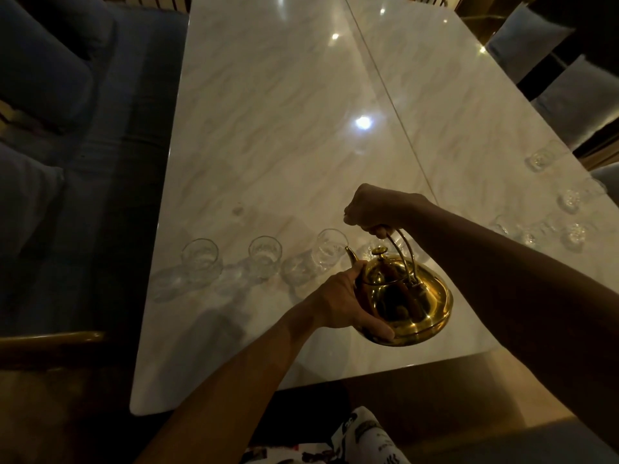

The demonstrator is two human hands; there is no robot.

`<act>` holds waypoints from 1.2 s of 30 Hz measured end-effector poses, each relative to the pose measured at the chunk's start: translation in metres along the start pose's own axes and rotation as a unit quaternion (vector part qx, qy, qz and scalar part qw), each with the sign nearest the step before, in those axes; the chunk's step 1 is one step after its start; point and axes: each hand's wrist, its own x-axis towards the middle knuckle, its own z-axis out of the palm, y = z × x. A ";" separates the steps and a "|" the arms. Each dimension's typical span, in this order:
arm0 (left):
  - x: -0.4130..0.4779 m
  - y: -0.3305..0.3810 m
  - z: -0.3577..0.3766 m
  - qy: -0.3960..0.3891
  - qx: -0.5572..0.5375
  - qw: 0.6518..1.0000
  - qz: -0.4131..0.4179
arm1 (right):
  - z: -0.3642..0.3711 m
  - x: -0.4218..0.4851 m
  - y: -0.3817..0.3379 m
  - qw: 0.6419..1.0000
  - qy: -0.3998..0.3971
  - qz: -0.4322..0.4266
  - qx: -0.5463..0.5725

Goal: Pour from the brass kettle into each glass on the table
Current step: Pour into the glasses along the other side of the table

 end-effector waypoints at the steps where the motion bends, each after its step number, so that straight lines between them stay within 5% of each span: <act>1: 0.000 0.001 0.000 0.000 0.002 1.000 0.000 | 0.000 0.000 0.000 1.000 0.001 0.002 -0.002; 36: 0.006 -0.008 0.005 0.001 0.047 0.997 0.056 | 0.003 -0.017 0.017 0.998 0.028 -0.010 0.061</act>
